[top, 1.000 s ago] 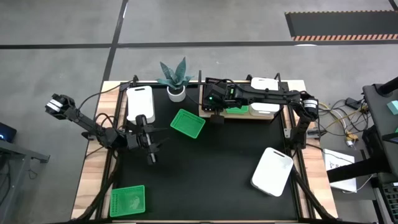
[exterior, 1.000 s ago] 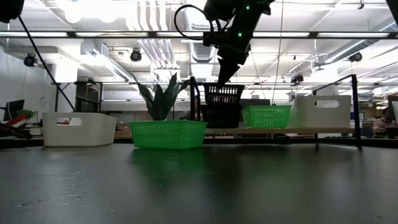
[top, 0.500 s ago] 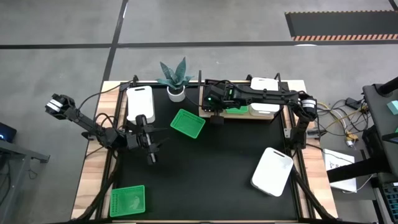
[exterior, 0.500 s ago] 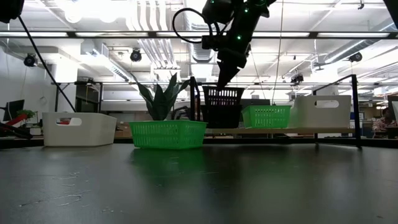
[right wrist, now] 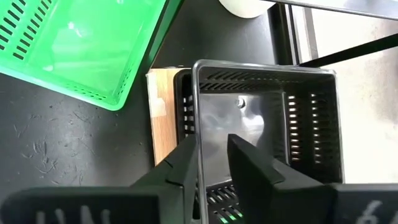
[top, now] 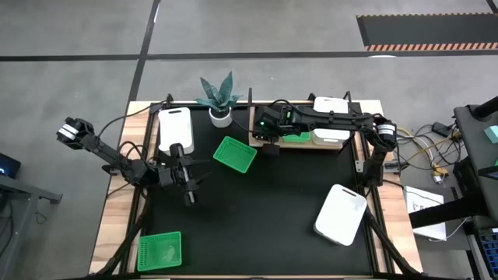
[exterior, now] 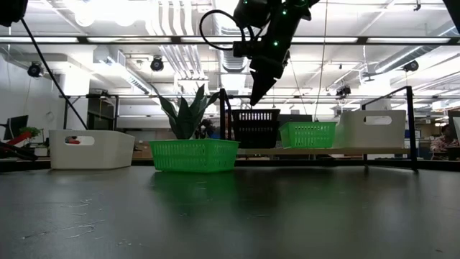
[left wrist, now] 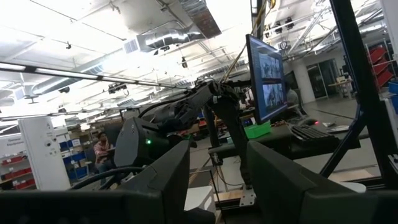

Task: Stack baskets on shelf by color
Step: Stack the left white bin on the white bin on the shelf

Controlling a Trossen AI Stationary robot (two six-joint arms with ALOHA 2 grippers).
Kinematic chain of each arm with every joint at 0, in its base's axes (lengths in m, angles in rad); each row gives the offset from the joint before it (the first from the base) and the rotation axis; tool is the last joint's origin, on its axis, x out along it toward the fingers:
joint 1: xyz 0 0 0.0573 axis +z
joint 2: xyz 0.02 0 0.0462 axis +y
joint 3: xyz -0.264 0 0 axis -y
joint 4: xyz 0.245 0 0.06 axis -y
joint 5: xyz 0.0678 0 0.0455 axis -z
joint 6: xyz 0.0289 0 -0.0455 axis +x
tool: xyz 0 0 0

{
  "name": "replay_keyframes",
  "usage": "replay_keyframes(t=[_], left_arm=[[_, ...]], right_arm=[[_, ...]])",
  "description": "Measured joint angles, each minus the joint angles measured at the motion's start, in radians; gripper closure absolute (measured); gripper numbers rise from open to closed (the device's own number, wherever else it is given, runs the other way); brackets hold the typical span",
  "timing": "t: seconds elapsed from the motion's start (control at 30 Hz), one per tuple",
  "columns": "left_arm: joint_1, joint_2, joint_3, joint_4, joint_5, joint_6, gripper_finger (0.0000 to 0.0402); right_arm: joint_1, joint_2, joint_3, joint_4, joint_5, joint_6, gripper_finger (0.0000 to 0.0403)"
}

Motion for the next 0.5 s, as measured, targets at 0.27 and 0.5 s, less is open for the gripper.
replay_keyframes(t=[0.27,0.5], left_arm=[[0.0,0.0,0.0,-0.006,0.0,0.0,0.0256],[0.001,-0.001,0.009,-0.009,0.0,-0.001,0.0256]], right_arm=[[0.027,-0.022,0.067,-0.093,-0.012,0.053,0.0294],[0.092,-0.088,0.046,-0.019,0.002,0.104,0.0336]])
